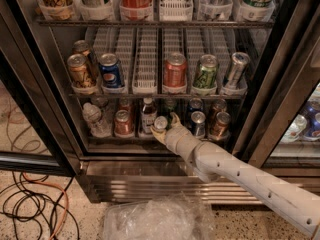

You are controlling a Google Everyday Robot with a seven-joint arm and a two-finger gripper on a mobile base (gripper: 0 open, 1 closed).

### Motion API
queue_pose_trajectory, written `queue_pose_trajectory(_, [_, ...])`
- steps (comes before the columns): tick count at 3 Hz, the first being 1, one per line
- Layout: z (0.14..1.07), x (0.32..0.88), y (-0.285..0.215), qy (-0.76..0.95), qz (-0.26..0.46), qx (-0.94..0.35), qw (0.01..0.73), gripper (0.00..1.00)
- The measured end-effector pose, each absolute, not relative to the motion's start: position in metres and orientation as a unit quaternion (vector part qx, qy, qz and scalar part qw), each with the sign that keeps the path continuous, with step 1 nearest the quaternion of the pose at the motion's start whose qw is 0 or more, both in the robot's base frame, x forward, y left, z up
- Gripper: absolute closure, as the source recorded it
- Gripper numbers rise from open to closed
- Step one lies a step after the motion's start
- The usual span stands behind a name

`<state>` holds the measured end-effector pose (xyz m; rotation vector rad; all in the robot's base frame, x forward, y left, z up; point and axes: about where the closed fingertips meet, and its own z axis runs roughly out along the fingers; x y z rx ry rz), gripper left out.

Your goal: Pick green can from bottom shelf of fridge

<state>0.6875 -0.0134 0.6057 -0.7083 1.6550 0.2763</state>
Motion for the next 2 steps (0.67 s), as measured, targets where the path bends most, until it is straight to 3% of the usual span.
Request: queue_pose_trajectory(2, [0.638,0.723,-0.035,0.691,0.075,-0.24,0.678,1.0])
